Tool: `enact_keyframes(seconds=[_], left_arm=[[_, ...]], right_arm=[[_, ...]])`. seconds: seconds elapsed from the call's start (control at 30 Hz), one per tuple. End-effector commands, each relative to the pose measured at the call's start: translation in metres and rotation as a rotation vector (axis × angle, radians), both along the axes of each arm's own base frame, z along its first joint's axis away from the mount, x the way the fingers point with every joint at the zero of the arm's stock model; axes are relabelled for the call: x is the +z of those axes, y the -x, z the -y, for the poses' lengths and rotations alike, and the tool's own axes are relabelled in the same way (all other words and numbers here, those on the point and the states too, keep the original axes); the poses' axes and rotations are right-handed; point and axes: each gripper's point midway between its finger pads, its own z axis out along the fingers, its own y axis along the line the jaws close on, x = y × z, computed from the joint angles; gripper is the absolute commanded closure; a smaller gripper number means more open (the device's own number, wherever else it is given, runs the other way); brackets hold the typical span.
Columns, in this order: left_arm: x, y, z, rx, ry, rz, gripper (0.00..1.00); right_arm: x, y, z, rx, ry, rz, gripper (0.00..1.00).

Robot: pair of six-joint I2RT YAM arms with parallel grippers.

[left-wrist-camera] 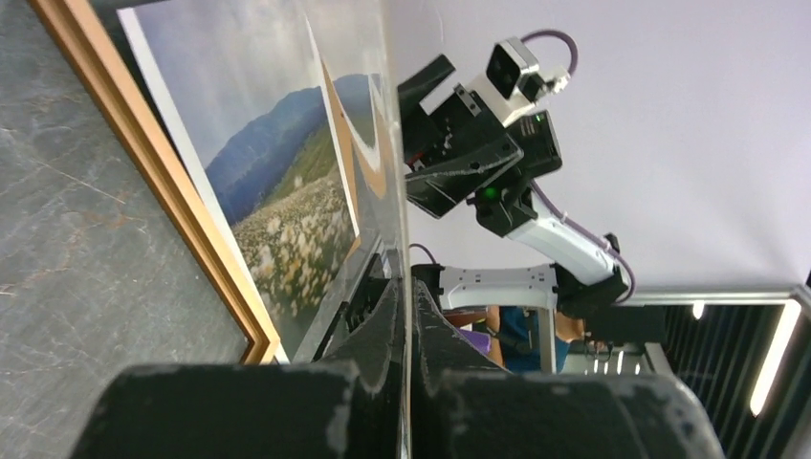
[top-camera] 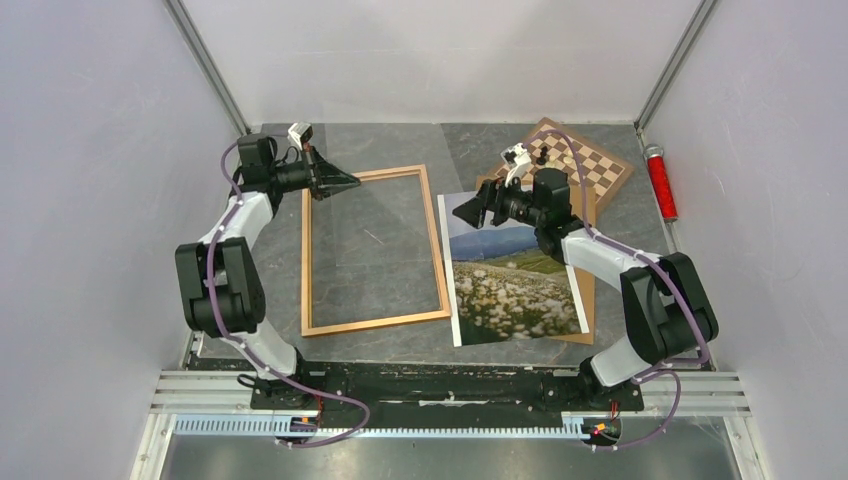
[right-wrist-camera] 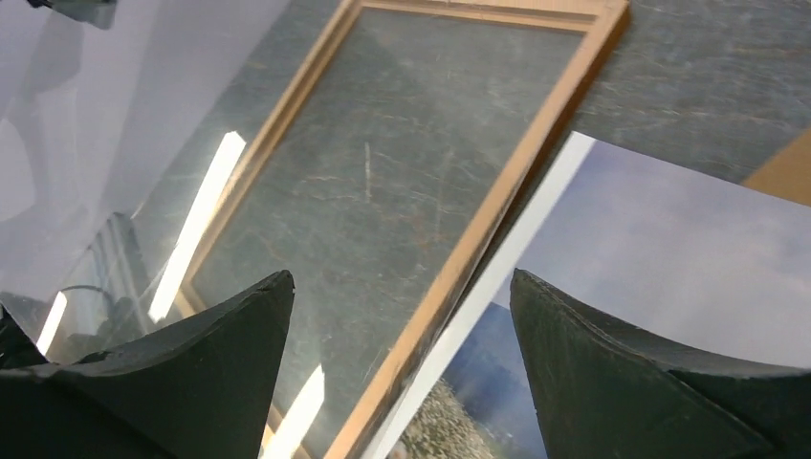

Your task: Put the photo into the frame

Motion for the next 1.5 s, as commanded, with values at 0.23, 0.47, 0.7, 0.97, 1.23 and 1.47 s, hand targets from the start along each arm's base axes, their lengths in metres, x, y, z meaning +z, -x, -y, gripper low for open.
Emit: enact_keyframes(seconds=[0.23, 0.47, 0.7, 0.97, 1.23, 1.47], left_arm=[[0.048, 0.068, 0.010, -0.141, 0.028, 0.259, 0.98], [0.050, 0.090, 0.014, -0.183, 0.022, 0.328, 0.98], [0.044, 0.104, 0.023, -0.213, 0.006, 0.393, 0.98], [0.030, 0.097, 0.024, -0.164, -0.042, 0.394, 0.98], [-0.007, 0.084, 0.018, -0.128, -0.201, 0.352, 0.98], [-0.020, 0.077, 0.026, -0.132, -0.259, 0.376, 0.98]], right_arm=[[0.034, 0.013, -0.010, 0.110, -0.184, 0.076, 0.12], [0.051, 0.027, -0.015, 0.171, -0.248, 0.108, 0.14], [0.068, 0.042, -0.021, 0.220, -0.291, 0.133, 0.27], [0.084, 0.056, -0.018, 0.222, -0.299, 0.184, 0.46], [0.102, 0.066, -0.017, 0.244, -0.317, 0.226, 0.55], [0.103, 0.072, -0.020, 0.268, -0.328, 0.220, 0.56]])
